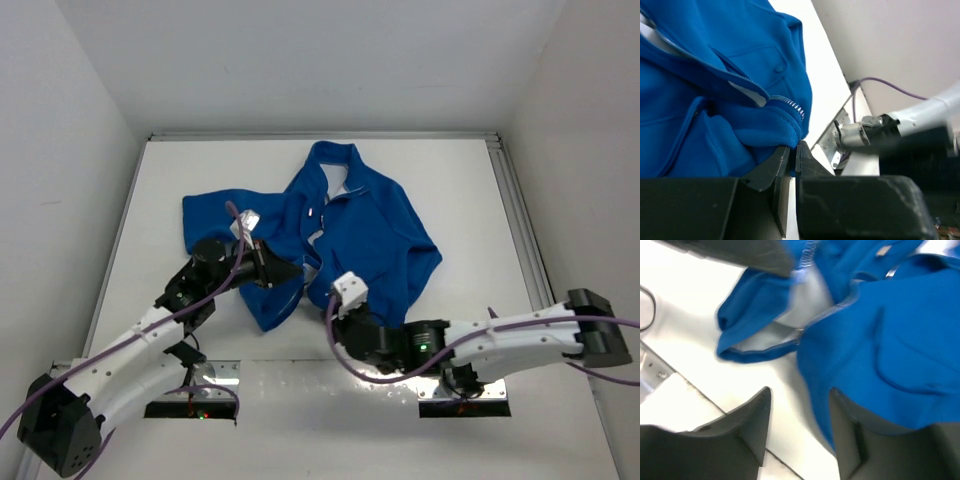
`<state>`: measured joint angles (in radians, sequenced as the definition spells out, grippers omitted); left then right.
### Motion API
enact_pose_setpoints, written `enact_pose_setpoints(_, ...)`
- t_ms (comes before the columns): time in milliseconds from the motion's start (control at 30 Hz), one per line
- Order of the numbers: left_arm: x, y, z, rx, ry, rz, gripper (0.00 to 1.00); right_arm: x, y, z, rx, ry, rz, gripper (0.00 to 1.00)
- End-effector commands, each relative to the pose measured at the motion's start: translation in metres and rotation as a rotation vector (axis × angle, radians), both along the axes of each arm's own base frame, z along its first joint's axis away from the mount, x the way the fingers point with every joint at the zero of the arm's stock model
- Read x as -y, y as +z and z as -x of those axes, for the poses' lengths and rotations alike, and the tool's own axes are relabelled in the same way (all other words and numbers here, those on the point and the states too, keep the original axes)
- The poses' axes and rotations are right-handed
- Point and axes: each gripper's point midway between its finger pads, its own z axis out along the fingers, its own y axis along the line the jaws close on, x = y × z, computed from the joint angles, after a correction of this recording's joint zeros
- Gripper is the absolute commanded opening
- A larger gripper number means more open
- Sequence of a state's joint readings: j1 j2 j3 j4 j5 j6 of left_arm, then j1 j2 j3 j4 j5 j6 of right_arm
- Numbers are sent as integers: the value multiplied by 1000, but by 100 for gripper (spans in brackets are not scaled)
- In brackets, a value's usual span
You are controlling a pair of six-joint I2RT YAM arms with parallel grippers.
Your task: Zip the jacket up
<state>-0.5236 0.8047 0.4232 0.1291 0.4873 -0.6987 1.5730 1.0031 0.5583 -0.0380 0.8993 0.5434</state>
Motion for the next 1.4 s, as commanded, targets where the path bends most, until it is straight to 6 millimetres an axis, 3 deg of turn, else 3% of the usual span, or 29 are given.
enact_pose_setpoints(0, -10, 15, -10, 89, 64, 4, 0, -48, 5, 69, -75, 170, -20, 42)
enact_pose_setpoints(100, -13, 14, -10, 91, 84, -7, 0, -57, -20, 60, -168, 161, -57, 36)
enact_pose_setpoints(133, -16, 9, -10, 80, 99, -24, 0, -69, -22, 66, -236, 213, -115, 35)
enact_pose_setpoints(200, -21, 5, -10, 80, 121, -30, 0, -70, -33, 52, -278, 166, -141, 33)
enact_pose_setpoints(233, -24, -3, -9, 63, 137, -43, 0, -64, -47, 40, -283, 94, -107, 35)
enact_pose_setpoints(333, -31, -12, -7, 48, 167, -58, 0, -66, -59, 29, -308, 33, -90, 49)
enact_pose_setpoints(467, -35, -19, -4, 41, 187, -64, 0, -59, -67, 10, -289, -62, -87, 55)
enact_pose_setpoints(800, -39, -33, 6, -5, 179, -77, 0, -44, -98, -41, -320, -196, -55, 56)
enact_pose_setpoints(1000, -37, -39, 9, -17, 165, -75, 0, -44, -116, -56, -353, -214, -9, 58)
enact_pose_setpoints(1167, -36, -42, 7, -24, 161, -87, 0, -31, -120, -72, -303, -297, 6, 58)
enact_pose_setpoints(1267, -38, -48, 7, -37, 176, -89, 0, -24, -118, -92, -301, -348, -37, 58)
enact_pose_setpoints(1367, -38, -49, 6, -40, 169, -104, 0, -25, -122, -101, -296, -363, -41, 57)
